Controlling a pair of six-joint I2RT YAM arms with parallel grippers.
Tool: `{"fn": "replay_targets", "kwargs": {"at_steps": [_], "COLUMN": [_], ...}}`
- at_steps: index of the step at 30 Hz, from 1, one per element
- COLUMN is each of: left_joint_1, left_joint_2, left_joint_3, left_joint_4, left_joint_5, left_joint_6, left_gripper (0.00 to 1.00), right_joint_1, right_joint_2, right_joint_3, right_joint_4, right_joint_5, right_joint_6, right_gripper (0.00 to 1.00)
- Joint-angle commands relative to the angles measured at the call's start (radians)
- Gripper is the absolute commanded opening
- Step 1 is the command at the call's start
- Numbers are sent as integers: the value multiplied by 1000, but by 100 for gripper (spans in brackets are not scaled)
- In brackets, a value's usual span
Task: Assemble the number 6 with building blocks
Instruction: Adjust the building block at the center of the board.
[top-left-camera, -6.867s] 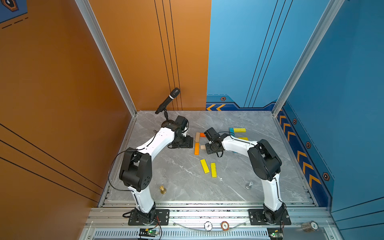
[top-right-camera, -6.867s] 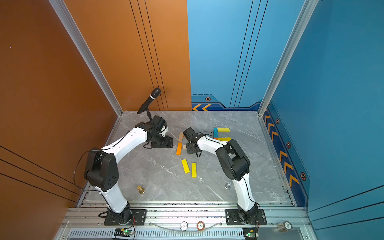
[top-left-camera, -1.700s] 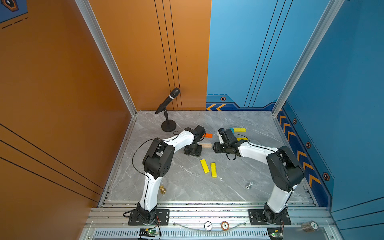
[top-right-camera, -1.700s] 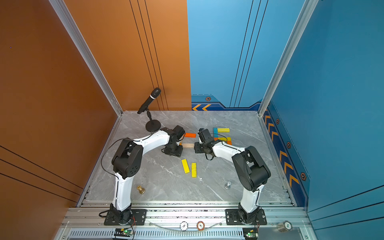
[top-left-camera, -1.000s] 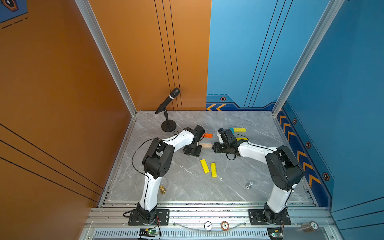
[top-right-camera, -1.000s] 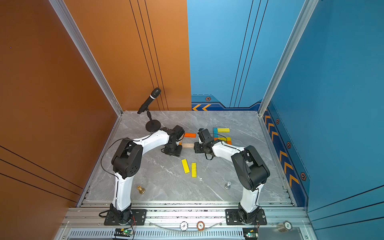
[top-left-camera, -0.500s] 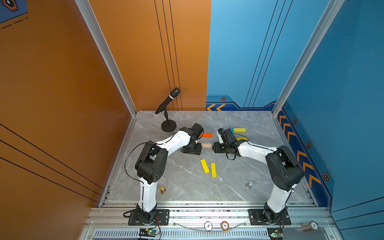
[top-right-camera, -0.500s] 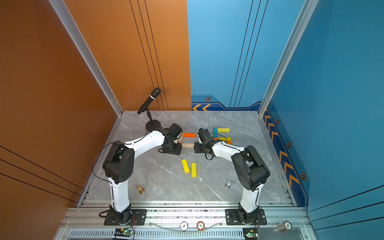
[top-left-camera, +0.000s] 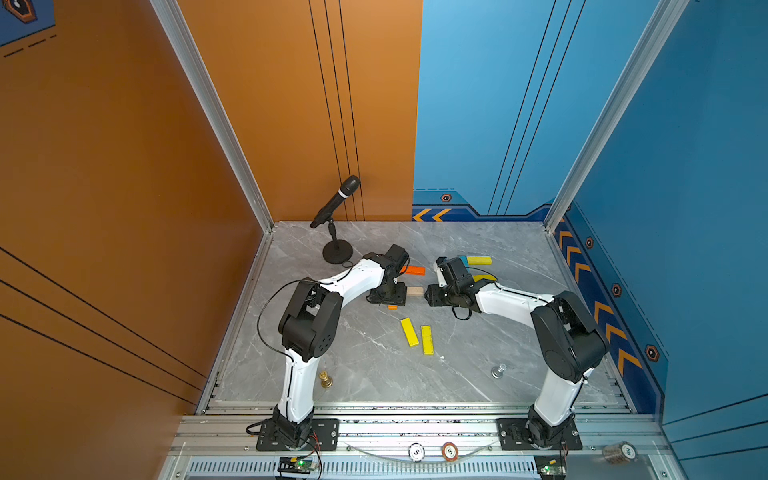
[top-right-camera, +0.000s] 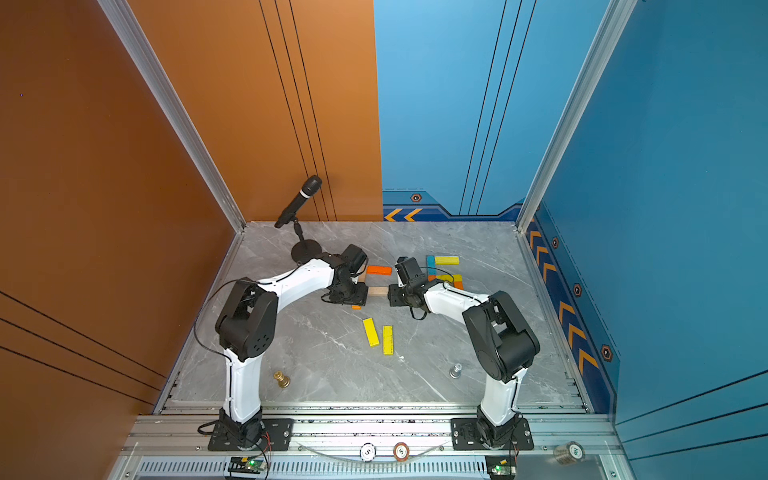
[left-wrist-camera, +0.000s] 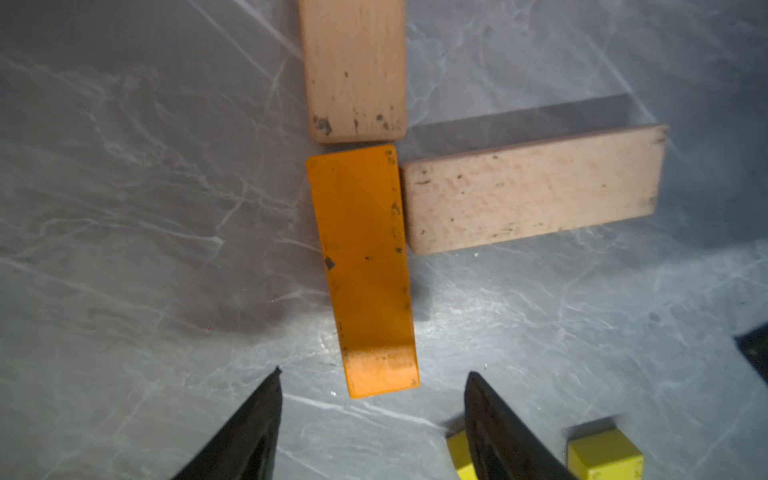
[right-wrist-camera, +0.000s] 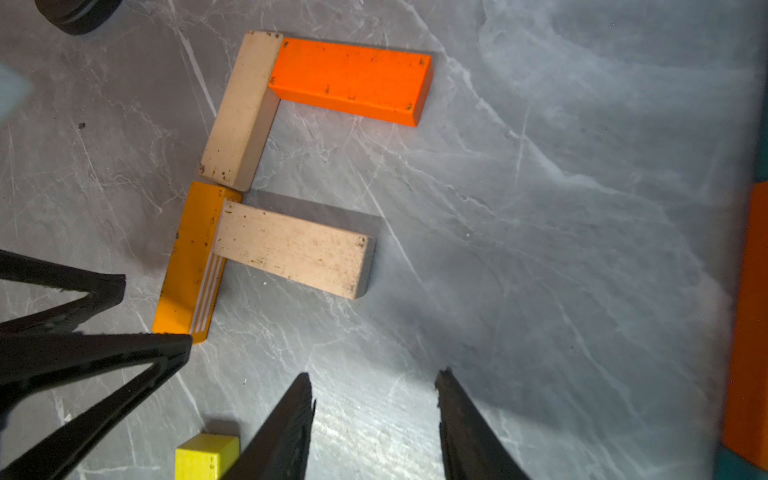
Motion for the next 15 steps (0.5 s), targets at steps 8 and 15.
{"fn": "replay_targets", "kwargs": {"at_steps": [8, 15], "left_joint_1": [11, 13], "left_joint_2": [56, 64], "left_joint_3": [21, 12], "left_joint_4": [-10, -24], "left_joint_5": [-29, -56], "left_joint_6": [18, 37], "left_gripper": [68, 66], "right_joint_1": [-4, -4], "right_joint_2": [-7, -2], "right_joint_3": [12, 22], "right_joint_4": [7, -1], "right_joint_5": [-5, -7], "right_joint_6": [9, 9], "right_gripper": [50, 50]}}
